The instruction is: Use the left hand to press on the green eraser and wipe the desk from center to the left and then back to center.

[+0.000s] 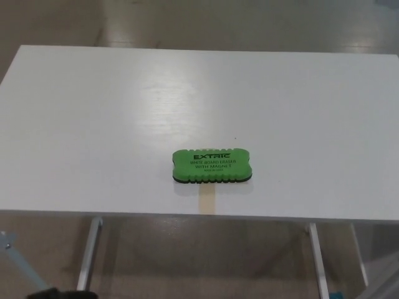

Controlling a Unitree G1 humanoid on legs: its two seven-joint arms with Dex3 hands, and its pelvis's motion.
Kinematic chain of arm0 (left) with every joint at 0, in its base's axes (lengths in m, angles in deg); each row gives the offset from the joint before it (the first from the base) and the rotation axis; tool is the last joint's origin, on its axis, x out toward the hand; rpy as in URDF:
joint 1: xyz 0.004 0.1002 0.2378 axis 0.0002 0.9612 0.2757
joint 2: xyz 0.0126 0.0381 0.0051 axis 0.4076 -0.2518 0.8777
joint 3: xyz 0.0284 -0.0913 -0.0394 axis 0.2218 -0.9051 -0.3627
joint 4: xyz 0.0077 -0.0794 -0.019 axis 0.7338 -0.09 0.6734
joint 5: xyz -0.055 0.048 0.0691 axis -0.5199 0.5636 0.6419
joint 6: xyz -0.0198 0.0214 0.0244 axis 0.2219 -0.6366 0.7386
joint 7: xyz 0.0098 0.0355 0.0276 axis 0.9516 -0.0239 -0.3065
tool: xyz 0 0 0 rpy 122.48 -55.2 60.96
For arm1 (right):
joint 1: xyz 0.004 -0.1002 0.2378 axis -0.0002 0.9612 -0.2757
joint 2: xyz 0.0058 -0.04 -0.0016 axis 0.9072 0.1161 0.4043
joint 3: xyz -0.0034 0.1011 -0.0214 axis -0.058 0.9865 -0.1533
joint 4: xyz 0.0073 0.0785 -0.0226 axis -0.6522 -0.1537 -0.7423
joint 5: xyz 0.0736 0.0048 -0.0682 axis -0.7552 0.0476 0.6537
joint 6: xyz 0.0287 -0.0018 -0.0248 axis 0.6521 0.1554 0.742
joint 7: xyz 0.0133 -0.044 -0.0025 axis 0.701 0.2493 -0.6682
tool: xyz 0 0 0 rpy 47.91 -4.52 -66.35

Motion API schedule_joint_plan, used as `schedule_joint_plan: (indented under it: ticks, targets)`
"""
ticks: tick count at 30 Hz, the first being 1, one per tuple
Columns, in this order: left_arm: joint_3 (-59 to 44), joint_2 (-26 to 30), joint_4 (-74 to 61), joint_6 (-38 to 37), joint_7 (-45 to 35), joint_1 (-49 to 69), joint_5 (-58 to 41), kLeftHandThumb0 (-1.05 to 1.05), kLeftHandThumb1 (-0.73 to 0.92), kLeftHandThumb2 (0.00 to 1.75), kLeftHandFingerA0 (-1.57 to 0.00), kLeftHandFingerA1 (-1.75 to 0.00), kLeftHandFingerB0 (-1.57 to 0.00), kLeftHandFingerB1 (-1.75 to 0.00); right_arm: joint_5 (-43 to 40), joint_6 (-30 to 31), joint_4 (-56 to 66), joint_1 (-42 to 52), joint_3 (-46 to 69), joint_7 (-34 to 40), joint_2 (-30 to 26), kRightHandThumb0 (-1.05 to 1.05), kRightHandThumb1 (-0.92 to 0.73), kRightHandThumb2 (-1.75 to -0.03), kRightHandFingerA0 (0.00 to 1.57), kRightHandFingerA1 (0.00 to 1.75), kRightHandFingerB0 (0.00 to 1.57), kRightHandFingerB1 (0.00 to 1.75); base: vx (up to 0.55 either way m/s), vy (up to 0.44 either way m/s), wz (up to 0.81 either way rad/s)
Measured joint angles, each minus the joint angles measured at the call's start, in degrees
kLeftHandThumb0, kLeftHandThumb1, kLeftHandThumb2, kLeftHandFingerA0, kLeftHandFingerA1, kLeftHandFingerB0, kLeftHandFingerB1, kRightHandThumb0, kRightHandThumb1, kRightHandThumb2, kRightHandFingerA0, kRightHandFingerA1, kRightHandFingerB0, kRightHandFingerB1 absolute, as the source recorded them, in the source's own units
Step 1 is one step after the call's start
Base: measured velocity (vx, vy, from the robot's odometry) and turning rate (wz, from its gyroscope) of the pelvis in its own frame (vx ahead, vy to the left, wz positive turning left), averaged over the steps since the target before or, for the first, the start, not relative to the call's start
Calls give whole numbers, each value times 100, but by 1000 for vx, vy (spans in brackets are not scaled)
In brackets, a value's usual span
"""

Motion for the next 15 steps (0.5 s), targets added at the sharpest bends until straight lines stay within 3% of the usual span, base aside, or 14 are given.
schedule_joint_plan:
  ticks: [9, 15]
  targets:
    - [781, 458, -1739, 40, -822, -74, -346, -27, 75, 62, -83, -50, -74, -57, 215, -305, -551, -134, -160, 72, -107, -38, -75, -63, 71, 54, 54, 37, 0, 0, 0]
    - [1123, 522, -2670, 418, -852, -552, -506, -27, 77, 63, -86, -52, -75, -56, 303, -461, -724, -174, -223, 152, -138, -39, -75, -63, 73, 55, 54, 37, 0, 0, 0]
